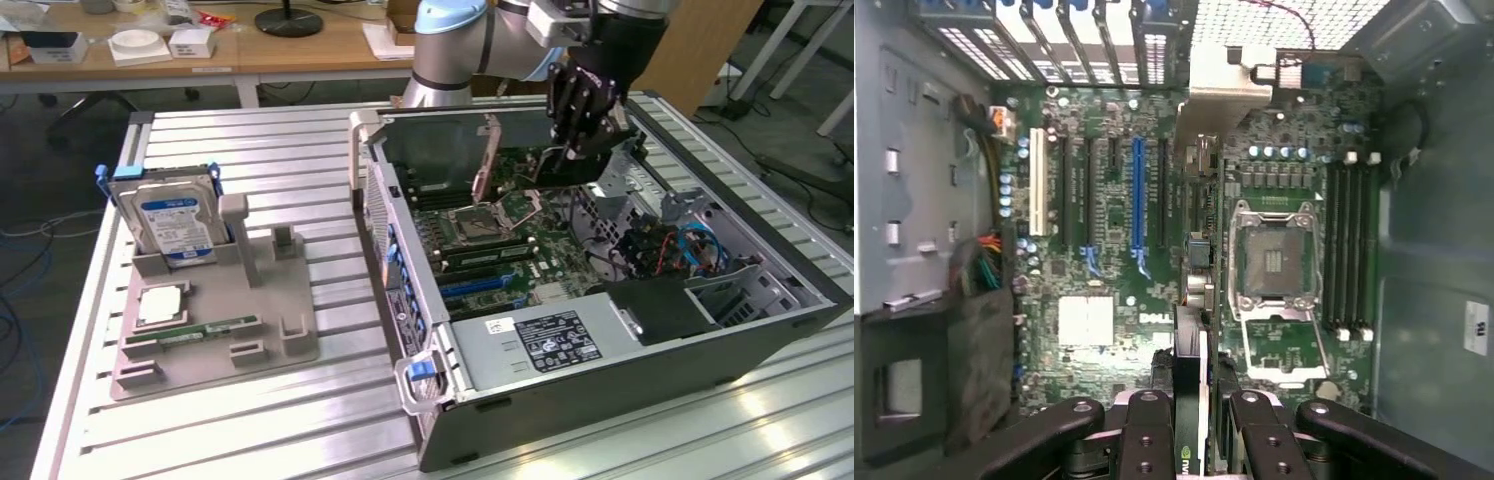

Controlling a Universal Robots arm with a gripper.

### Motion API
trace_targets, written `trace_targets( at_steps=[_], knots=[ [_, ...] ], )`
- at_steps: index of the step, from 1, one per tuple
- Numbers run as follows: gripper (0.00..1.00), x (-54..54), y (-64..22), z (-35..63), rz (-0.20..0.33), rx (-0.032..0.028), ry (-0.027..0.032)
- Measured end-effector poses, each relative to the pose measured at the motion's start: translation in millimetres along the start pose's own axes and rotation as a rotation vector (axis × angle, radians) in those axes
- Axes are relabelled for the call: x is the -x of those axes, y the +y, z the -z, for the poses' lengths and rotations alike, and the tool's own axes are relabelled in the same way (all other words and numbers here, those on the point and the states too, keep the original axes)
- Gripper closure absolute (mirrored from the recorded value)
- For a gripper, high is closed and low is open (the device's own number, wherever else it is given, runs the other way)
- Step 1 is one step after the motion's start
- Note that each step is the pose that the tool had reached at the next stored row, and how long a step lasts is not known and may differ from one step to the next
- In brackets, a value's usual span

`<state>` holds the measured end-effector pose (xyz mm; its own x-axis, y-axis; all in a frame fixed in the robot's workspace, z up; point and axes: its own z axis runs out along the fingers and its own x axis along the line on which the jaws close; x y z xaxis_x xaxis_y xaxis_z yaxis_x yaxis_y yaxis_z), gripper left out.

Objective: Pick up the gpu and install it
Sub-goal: 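Insert the gpu into the slot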

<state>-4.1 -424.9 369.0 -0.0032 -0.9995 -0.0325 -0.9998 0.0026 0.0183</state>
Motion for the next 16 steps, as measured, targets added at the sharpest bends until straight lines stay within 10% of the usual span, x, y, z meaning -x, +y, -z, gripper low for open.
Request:
trace_targets(
  at_steps=[2,16],
  knots=[
    [0.73,-1.1,0.1,-1.0,0.003,-0.0006,-0.0160],
    [0.73,-20.7,3.9,-22.8,-0.002,-0.0018,-0.0209]
  ],
)
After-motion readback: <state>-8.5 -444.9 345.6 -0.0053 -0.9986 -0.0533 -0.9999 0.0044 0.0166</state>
